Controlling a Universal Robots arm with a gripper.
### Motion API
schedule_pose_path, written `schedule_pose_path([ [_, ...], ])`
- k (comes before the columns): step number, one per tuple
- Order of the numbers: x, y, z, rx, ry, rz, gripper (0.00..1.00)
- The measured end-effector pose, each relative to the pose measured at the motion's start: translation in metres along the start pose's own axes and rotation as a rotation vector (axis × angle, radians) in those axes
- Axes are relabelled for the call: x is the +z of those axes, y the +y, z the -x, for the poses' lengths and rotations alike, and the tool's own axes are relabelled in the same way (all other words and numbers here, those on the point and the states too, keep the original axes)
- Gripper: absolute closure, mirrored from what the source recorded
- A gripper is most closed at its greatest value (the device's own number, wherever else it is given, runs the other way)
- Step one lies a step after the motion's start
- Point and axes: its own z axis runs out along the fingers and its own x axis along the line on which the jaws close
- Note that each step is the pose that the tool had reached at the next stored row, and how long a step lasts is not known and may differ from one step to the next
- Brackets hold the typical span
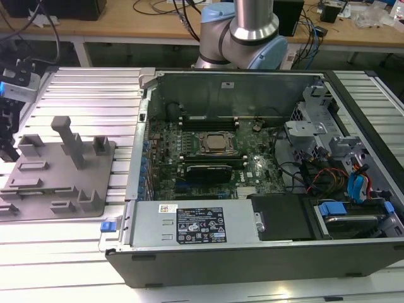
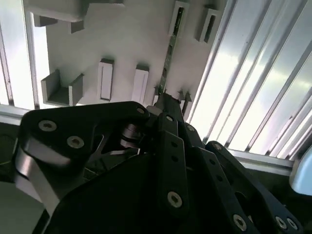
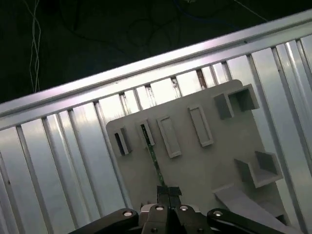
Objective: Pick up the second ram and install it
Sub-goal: 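Pick up the second ram and move it above second insertion slot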
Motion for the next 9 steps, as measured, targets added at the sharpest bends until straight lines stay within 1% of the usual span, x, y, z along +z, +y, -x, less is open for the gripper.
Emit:
schedule_pose_path([
  [1, 0.0005, 0.0000, 0.0000, -0.035, 0.0010, 0.0000, 0.92],
  [5, 0.0031, -0.0001, 0.0000, -0.216, 0.0055, 0.0006, 0.92],
  [6, 0.0032, -0.0001, 0.0000, -0.255, 0.0062, 0.0001, 0.92],
  [7, 0.0034, -0.0001, 0.0000, -0.285, 0.0055, -0.0008, 0.92],
  [9, 0.0033, -0.0001, 0.0000, -0.285, 0.0056, -0.0007, 0.92],
])
